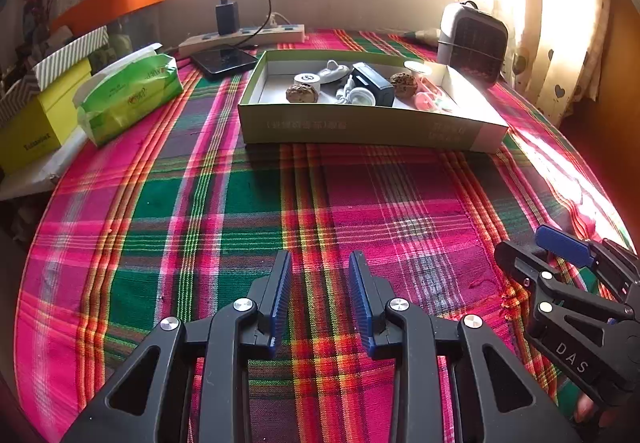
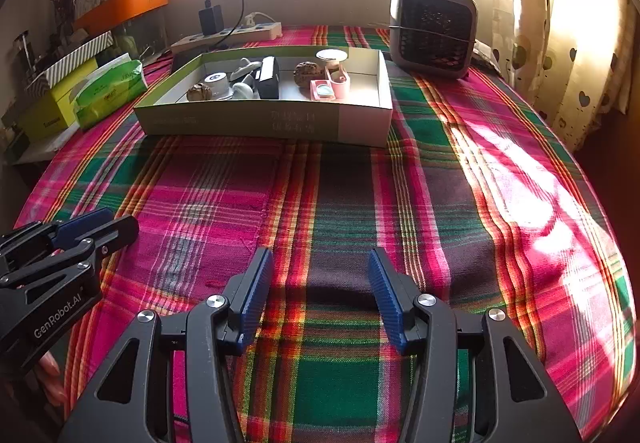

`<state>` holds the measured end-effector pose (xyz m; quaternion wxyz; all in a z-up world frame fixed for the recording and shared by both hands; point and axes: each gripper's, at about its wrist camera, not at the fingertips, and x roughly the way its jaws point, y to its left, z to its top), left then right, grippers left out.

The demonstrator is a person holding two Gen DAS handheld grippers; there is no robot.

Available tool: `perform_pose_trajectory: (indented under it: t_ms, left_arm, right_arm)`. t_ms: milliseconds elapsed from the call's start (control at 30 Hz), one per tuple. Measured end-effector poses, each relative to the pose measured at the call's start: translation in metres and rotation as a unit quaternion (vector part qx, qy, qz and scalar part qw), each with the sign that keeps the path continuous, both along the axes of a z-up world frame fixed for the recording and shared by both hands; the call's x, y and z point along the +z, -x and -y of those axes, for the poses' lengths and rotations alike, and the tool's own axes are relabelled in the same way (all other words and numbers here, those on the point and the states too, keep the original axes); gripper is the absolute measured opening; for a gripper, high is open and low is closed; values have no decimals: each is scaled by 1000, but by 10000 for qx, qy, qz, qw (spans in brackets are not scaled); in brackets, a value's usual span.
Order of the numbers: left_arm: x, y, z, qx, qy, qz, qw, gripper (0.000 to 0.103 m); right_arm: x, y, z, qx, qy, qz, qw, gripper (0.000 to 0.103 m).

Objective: Organize objects

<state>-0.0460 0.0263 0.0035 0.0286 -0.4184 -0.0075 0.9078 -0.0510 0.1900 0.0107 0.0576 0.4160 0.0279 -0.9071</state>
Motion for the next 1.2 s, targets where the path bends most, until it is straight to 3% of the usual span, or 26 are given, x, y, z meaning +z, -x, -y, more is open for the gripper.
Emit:
perform_pose_trajectory:
  t_ms: [1200]
  left_arm:
    - [-1,-3,-5,77,27,-96,9999,31]
  right_arm:
    - [0,-1,0,-78,13,-22,10000,55]
